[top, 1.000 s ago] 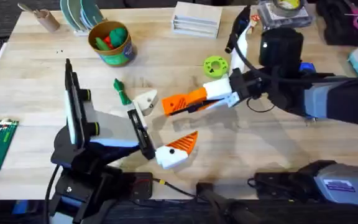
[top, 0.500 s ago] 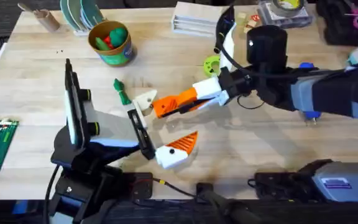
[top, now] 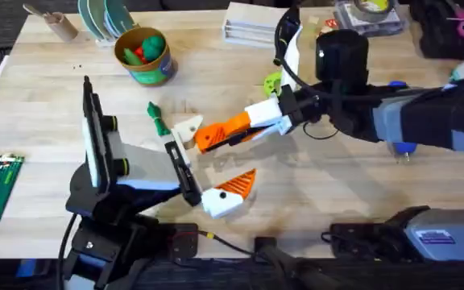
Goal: Pick up the gripper from the table and insert it into the empty holder that is missing its gripper. Then pick up a screw, insert it into the mounting hole, and use the screwdriver to tighten it. Finally, clean up the table by picking up the vegetable and placing it into the bucket.
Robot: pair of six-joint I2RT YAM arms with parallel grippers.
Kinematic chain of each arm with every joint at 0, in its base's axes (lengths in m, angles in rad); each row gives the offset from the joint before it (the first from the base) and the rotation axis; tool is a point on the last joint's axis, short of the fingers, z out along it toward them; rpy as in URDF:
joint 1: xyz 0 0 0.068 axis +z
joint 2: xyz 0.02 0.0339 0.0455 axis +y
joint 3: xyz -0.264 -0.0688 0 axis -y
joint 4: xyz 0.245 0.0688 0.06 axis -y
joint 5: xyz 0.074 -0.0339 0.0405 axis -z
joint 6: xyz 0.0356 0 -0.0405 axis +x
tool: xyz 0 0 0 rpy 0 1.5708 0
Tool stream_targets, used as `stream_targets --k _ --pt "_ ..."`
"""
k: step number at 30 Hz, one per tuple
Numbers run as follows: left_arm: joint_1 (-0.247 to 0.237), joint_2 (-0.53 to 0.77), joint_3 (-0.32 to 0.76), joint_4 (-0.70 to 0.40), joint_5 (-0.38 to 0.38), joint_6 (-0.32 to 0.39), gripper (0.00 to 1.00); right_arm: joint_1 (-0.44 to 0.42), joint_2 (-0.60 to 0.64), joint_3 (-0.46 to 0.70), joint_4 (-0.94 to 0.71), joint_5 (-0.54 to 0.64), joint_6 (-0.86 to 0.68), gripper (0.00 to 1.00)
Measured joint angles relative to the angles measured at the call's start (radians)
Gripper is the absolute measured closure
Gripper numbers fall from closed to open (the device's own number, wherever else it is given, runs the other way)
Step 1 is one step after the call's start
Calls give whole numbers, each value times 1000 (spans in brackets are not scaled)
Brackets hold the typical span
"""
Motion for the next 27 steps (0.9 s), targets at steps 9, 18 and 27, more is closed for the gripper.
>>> stream_targets --k 9,18,27 --pt "4 0 -1 -2 -32 -7 8 10 92 12 128 -12 19 992" --pt "4 0 -1 0 -44 -10 8 10 142 33 194 -31 73 993" --pt "4 0 -1 1 -55 -7 8 50 166 91 187 2 88 993"
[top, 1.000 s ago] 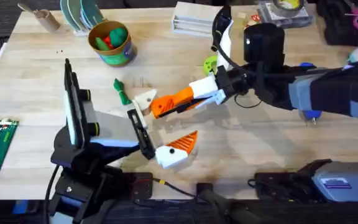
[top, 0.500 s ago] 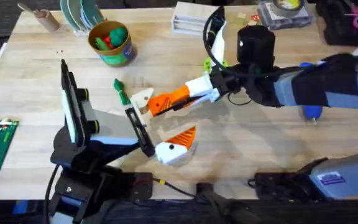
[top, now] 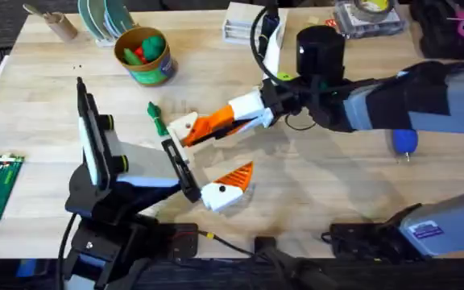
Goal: Pick up the gripper from the table and insert it into the empty holder that is missing its gripper. Then pick up a screw, insert it into the mounting hole, and use the screwdriver to tighten it. Finally, clean up the table by picking up the vegetable and placing it into the bucket.
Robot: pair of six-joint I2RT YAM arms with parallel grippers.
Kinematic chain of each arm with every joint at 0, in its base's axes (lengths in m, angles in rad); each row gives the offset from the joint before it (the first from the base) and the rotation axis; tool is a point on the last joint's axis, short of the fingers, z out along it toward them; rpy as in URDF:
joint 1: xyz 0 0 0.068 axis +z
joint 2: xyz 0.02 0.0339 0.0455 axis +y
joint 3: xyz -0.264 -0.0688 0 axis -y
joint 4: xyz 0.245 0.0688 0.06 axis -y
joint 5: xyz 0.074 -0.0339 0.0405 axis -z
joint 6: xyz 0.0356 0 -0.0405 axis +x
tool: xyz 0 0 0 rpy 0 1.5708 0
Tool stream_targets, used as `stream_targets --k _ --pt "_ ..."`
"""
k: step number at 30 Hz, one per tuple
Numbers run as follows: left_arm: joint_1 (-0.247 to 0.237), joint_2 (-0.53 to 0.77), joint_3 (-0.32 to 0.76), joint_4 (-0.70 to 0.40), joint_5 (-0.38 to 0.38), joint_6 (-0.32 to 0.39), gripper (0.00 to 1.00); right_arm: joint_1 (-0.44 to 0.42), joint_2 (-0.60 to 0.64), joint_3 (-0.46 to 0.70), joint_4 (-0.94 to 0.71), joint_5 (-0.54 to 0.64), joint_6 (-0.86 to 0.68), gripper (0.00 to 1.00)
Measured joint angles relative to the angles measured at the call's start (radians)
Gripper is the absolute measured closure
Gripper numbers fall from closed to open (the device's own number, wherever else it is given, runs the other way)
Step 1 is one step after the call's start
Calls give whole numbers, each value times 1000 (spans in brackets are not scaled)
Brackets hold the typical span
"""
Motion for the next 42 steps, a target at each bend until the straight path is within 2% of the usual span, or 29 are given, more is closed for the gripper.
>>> stream_targets --k 17,24,37,38,39,42 --pt "5 0 0 0 -12 -1 8 20 53 55 2 23 14 993" --pt "11 0 0 1 -34 -9 8 37 53 63 5 96 13 993" --pt "17 0 0 2 -53 -21 8 54 53 64 10 141 10 994" --pt "17 0 0 2 -53 -21 8 54 52 64 10 140 10 988" --pt "16 0 0 3 -52 -21 8 49 53 65 10 128 9 921" --pt "16 0 0 3 -45 -20 7 43 53 65 7 116 3 805"
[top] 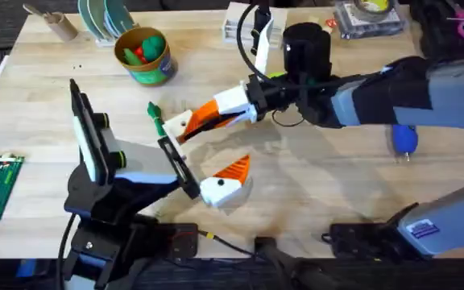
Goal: Pick up the gripper from the table and insert it into the empty holder that is missing its gripper. Then pick up a screw, insert it into the mounting hole, and use the screwdriver to tighten it. Finally, clean up the table by picking up the vegetable and placing it into the bucket.
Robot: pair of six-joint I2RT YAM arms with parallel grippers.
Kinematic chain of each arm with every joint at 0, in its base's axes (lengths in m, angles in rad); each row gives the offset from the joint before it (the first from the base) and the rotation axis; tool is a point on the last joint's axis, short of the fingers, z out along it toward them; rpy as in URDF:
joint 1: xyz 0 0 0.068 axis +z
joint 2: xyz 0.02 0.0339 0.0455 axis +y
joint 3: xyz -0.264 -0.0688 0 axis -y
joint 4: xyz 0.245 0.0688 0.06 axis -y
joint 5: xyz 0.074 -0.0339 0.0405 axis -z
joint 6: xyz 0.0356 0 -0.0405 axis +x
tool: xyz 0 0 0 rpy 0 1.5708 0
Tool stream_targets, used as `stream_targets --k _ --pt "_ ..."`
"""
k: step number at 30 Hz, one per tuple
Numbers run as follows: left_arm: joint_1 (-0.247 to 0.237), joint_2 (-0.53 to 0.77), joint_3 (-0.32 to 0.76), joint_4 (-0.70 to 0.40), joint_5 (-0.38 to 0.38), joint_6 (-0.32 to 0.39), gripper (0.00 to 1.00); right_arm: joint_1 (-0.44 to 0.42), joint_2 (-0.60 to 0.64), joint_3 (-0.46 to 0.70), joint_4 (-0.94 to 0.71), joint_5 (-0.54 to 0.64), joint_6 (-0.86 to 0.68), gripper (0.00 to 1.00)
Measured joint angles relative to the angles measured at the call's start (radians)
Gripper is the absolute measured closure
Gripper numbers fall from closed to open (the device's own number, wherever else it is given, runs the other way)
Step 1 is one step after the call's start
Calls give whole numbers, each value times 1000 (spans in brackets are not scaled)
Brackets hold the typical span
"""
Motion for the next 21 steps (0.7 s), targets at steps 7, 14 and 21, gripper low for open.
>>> stream_targets --k 7,14,21 --pt "-22 0 0 -3 70 18 8 -32 19 0 -6 -55 -27 418" --pt "-24 0 0 -5 91 19 8 -57 21 0 -7 -98 -39 274" --pt "-24 0 0 -5 92 19 8 -114 21 1 -7 -83 -62 100"
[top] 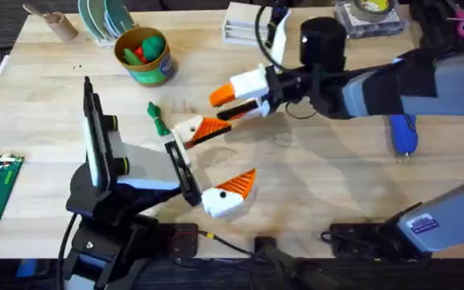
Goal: Pick up the gripper from the table and insert it into the empty holder that is missing its gripper. Then pick up a screw, insert it into the mounting hole, and use the screwdriver to tighten it. Finally, clean up the table by picking up the vegetable and placing it into the bucket.
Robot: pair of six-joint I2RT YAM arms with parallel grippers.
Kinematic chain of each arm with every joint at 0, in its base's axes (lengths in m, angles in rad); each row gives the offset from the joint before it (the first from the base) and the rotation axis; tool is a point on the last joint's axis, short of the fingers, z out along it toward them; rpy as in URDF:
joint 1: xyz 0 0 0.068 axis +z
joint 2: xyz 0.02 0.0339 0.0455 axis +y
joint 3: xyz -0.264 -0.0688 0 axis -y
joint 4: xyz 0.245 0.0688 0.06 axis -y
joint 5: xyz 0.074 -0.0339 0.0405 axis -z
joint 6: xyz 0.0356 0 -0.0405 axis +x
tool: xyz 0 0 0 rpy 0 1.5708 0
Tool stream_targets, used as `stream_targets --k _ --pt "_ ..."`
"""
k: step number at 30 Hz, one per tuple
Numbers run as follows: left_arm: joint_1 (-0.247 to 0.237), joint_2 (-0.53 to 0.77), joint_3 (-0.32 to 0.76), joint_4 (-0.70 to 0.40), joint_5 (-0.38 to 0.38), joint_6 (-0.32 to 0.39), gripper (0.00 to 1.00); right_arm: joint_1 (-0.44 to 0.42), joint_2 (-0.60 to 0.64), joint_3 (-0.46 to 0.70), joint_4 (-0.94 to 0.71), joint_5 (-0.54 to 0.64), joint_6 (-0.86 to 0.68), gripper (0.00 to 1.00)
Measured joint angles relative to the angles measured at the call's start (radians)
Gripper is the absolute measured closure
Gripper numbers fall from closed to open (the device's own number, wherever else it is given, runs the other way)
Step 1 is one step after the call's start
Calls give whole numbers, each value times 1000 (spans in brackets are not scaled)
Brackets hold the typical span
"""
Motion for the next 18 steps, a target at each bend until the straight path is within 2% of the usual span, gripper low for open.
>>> stream_targets --k 4,12,18 --pt "0 0 0 0 2 0 9 -46 0 25 -3 45 -8 97" --pt "0 0 0 -1 11 0 8 -122 0 159 -8 174 -104 94" --pt "0 0 0 -1 14 0 8 -200 0 241 -122 324 -228 92"
